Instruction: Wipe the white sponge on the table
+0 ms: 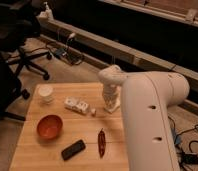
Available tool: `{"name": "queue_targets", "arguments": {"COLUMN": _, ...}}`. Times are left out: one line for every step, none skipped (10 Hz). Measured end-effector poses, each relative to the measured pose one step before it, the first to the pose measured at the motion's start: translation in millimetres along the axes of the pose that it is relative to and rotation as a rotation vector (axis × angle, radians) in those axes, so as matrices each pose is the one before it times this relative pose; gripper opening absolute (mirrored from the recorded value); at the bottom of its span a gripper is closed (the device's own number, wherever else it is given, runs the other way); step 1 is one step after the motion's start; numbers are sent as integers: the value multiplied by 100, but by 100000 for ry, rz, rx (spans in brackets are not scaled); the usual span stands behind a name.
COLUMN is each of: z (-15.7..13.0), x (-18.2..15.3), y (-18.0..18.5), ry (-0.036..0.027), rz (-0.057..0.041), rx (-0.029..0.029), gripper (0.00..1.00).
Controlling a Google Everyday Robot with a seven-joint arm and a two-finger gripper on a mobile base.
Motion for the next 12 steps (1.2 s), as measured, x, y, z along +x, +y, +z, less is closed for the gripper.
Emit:
{"name": "queue_targets", "arguments": {"z": 49, "x": -1156, "y": -15, "ry": -919, "rz": -2557, "rx": 623, "gripper": 18}}
{"name": "queue_targets", "arguments": {"z": 25, "x": -842, "y": 10, "ry": -763, "rz": -1599, "rx": 300, "gripper": 18}}
{"name": "queue_targets", "arguments": {"z": 18, "x": -762, "y": -51, "ry": -760, "rz": -1276, "rx": 248, "gripper": 18}}
{"name": "queue_targets", "arguments": {"z": 14, "x": -1555, "y": -373, "ry": -1761, "rz": -1733, "rx": 189, "gripper": 18}}
{"name": "queue_targets", "arguments": {"z": 48, "x": -896, "y": -293, "ry": -1080, "rz": -367, "rx": -224, "gripper": 18}}
{"name": "queue_targets", "arguments": {"z": 178, "x": -564, "y": -688, "ry": -622, "rz": -1, "rx": -327, "gripper": 18}}
{"name": "queue_targets", "arguments": {"z": 279, "x": -293, "y": -1141, "ry": -385, "rz": 1012, "rx": -448, "gripper": 18}}
{"name": "queue_targets", "arguments": {"z": 525, "x": 329, "y": -2307, "ry": 261, "rz": 3079, "rx": -334, "gripper": 18}}
{"name": "queue_targets", "arguments": {"z": 943, "x": 1023, "y": -3179, "ry": 1002, "rz": 4598, "rx": 103, "gripper": 18}}
{"name": "queue_targets", "arguments": {"z": 681, "x": 1360, "y": -3164, "ry": 1980, "rz": 4394, "rx": 933, "gripper": 18}}
{"name": "queue_targets", "arguments": {"z": 735, "x": 1624, "y": -3817, "ry": 2252, "rz": 5216, "rx": 1393, "gripper": 18}}
{"name": "queue_targets", "arguments": {"z": 417, "x": 901, "y": -2237, "ry": 1265, "rz": 2786, "rx": 1048, "gripper": 18}}
